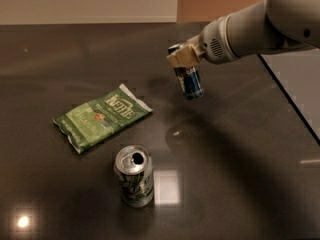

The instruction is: Place redbull can upright

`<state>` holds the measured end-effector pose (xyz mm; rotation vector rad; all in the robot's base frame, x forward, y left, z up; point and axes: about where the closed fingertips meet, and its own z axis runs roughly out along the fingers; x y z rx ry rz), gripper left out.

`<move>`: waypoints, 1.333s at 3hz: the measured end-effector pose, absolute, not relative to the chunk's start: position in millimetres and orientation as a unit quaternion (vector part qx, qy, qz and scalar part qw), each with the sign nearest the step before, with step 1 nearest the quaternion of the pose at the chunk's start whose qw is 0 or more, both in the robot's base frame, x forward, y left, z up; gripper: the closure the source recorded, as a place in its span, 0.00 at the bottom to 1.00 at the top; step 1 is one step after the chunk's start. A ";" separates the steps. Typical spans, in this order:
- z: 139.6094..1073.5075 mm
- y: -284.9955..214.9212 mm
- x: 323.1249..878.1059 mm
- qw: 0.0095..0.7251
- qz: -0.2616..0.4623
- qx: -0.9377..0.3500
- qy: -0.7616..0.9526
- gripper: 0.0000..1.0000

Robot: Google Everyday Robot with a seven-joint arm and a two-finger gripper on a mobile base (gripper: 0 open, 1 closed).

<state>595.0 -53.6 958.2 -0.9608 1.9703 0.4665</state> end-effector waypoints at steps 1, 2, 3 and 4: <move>967.3 -60.4 588.3 0.491 0.218 -0.376 0.755 1.00; 970.1 -68.9 580.6 0.533 0.238 -0.380 0.718 1.00; 970.2 -76.0 572.0 0.564 0.264 -0.395 0.675 1.00; 963.8 -81.6 564.6 0.585 0.289 -0.415 0.634 1.00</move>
Offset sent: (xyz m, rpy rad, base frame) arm -0.0255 -0.0335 0.0135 0.2690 -0.2977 0.1047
